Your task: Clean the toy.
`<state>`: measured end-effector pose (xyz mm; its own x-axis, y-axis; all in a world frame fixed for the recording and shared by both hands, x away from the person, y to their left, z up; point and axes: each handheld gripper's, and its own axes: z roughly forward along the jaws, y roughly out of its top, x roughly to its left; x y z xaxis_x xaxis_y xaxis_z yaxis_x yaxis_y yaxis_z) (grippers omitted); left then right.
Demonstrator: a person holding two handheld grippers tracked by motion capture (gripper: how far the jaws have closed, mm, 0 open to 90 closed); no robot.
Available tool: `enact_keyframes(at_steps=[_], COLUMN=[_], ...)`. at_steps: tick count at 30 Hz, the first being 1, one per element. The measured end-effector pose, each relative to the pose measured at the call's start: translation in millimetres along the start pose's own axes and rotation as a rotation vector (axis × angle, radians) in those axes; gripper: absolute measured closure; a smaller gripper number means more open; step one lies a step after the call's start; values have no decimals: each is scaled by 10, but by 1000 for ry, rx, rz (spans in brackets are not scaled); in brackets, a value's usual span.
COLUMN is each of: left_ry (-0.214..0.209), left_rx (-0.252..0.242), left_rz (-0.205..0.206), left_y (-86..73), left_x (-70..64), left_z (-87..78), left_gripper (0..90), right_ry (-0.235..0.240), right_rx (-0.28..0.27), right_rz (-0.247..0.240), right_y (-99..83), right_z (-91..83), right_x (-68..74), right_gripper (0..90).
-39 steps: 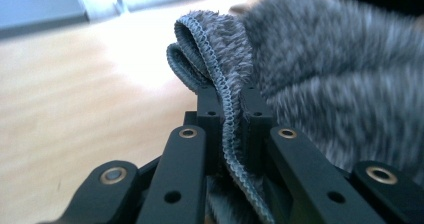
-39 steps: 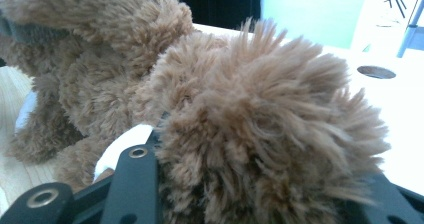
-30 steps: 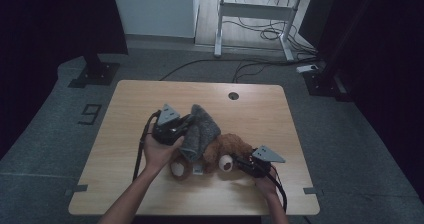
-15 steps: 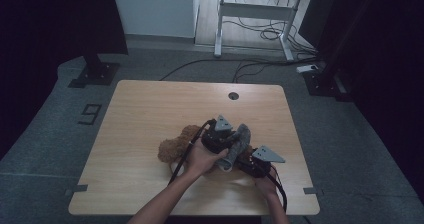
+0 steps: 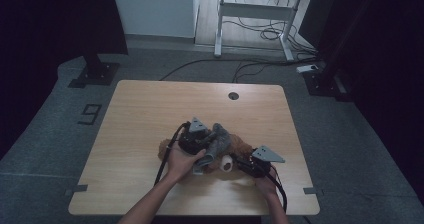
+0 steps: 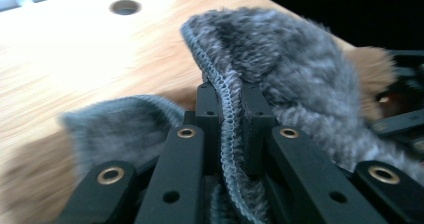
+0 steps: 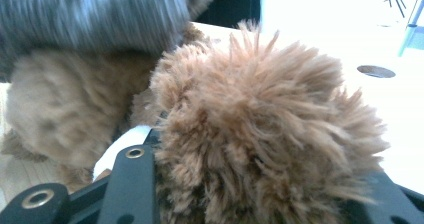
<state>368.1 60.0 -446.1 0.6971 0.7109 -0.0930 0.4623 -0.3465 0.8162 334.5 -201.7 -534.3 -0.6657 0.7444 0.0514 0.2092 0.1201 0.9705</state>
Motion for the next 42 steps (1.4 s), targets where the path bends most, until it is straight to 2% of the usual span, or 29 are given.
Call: enact_keyframes(at_steps=[2, 5, 9, 12, 15, 18, 20, 24, 32, 37, 39, 42], left_ry=[23, 26, 89, 121, 111, 92, 90, 33, -85, -121, -145, -143], left_rx=[0, -12, -10, 2, -14, -38, -54, -102, -162, -146, -116, -61], left_rz=[-13, -59, -42, -66, -110, -128, -117, -107, -63, -31, -25, 1], left_y=[-71, -213, -365, -491, -600, -605, -546, -361, 74, 312, 383, 407], left_x=[123, 300, 417, 550, 677, 708, 674, 536, 136, -102, -206, -337], left_z=[-72, -185, -364, -468, -536, -579, -596, -598, -404, -139, 25, 257], left_gripper=[812, 811, 819, 821, 826, 828, 832, 836, 843, 845, 845, 845], right_ry=[1, 2, 3, 2, 2, 2, 2, 1, 0, 0, -1, -2], right_rx=[-2, -5, -7, -8, -9, -10, -10, -11, -11, -13, -12, -13], right_rz=[3, 6, 11, 11, 13, 16, 23, 27, 30, 31, 32, 27], right_y=[-3, -4, -6, -7, -6, -7, -8, -10, -9, -10, -10, -10], right_z=[-3, -1, 1, 1, 3, 5, 5, 3, 4, 6, 5, 6], right_x=[-4, -5, -10, -9, -8, -12, -17, -22, -21, -22, -21, -24], right_gripper=[506, 505, 504, 504, 504, 504, 504, 504, 504, 504, 504, 504])
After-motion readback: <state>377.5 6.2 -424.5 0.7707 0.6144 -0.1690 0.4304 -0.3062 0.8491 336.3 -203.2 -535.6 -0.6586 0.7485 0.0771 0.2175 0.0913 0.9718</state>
